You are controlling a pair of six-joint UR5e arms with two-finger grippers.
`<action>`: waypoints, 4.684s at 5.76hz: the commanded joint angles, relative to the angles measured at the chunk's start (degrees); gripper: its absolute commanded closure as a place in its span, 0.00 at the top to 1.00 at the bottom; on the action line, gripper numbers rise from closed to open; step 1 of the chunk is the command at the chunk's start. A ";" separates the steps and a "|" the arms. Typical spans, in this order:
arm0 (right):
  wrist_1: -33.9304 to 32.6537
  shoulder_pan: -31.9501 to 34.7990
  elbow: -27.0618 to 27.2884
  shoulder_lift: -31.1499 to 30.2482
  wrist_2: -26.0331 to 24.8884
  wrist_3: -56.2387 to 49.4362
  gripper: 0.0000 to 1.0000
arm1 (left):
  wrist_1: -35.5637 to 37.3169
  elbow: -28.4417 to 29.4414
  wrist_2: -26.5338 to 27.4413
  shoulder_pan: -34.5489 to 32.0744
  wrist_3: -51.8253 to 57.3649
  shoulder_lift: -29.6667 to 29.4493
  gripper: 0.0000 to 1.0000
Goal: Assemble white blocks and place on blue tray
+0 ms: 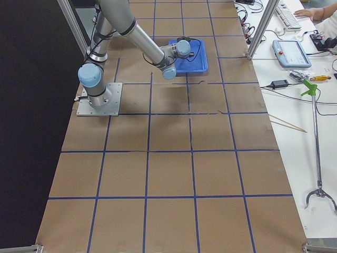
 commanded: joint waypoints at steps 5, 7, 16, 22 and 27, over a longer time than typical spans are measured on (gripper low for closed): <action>0.00 0.65 0.00 0.62 0.09 0.18 0.26 | -1.30 0.27 0.26 0.09 0.00 0.09 0.99; -0.09 0.65 0.00 0.71 0.18 0.18 0.26 | -2.90 1.06 -0.17 0.35 0.00 0.00 0.99; -1.58 0.65 -0.18 1.49 0.09 0.79 0.32 | -4.83 1.33 -0.09 0.70 0.09 0.79 0.99; -1.58 0.65 -0.62 1.33 0.97 3.69 0.99 | -4.83 1.50 -0.17 0.79 0.09 0.79 0.99; 22.11 -1.10 -11.39 -11.20 -13.31 23.18 1.00 | -4.66 1.68 -0.53 1.14 0.09 0.70 0.99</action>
